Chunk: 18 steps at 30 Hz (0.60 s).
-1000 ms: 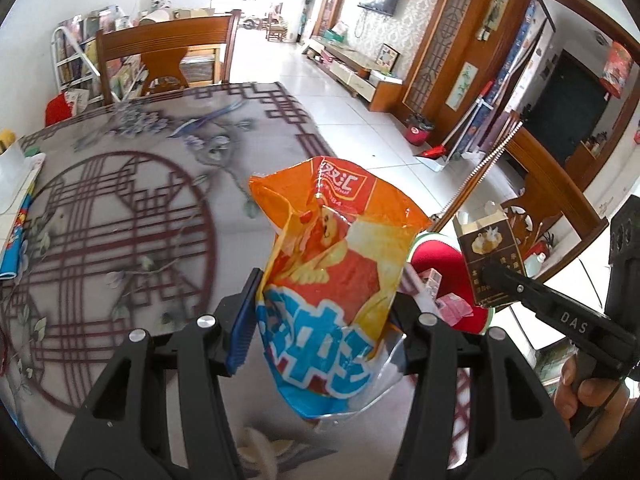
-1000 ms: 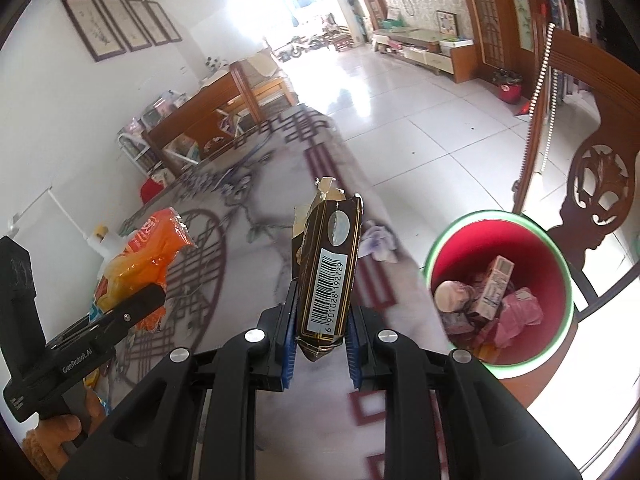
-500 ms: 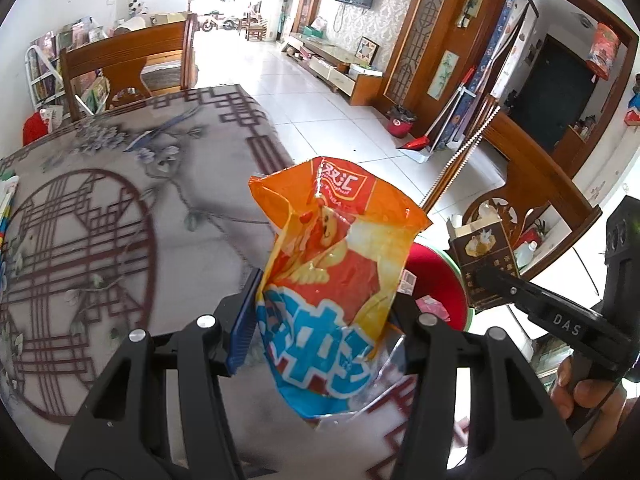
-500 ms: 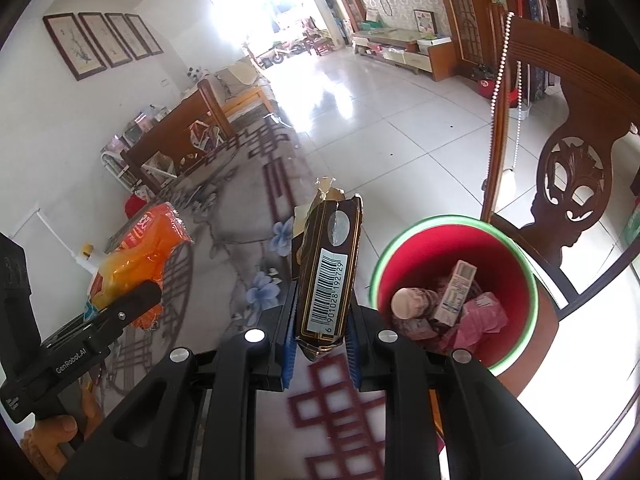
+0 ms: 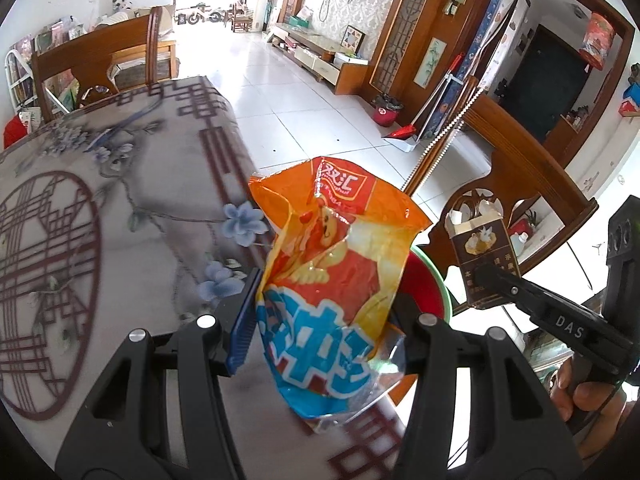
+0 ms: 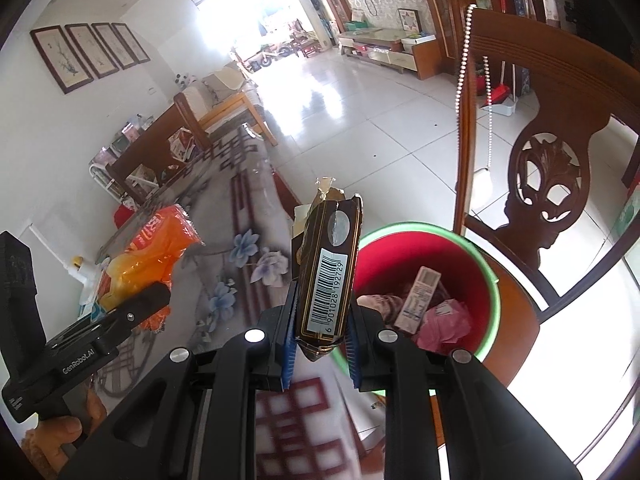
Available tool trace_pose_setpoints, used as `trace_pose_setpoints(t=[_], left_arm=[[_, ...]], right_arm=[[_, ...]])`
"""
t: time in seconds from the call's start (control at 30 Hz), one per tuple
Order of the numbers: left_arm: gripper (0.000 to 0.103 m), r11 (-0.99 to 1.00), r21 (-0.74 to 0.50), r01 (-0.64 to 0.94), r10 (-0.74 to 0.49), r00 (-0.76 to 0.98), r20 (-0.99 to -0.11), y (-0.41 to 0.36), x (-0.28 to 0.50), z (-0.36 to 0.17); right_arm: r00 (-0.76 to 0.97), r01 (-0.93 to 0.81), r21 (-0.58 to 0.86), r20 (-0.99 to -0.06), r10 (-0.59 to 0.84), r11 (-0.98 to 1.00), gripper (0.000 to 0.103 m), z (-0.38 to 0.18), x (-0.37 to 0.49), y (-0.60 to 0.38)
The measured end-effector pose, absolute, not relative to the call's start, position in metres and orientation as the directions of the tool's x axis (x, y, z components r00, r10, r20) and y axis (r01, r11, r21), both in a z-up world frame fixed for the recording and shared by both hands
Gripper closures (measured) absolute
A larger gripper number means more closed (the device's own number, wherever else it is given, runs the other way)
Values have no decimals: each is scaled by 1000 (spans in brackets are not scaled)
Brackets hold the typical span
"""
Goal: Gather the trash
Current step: 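Carry the chip bag in the left tool and chocolate wrapper in the right to the bin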
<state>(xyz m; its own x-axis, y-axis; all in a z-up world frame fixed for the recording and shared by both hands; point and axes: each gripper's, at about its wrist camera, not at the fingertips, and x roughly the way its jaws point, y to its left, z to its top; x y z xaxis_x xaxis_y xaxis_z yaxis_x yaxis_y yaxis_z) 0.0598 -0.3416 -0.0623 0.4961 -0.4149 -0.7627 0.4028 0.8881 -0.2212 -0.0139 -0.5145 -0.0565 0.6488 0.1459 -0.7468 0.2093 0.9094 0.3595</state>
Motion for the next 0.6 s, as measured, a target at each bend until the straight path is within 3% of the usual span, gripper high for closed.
trace_pose_setpoints(t=[0.6], left_arm=[[52, 880, -234, 414, -423, 456, -783, -398, 65, -72]], right_arm=[[663, 227, 375, -736, 140, 899, 84, -54, -17, -570]])
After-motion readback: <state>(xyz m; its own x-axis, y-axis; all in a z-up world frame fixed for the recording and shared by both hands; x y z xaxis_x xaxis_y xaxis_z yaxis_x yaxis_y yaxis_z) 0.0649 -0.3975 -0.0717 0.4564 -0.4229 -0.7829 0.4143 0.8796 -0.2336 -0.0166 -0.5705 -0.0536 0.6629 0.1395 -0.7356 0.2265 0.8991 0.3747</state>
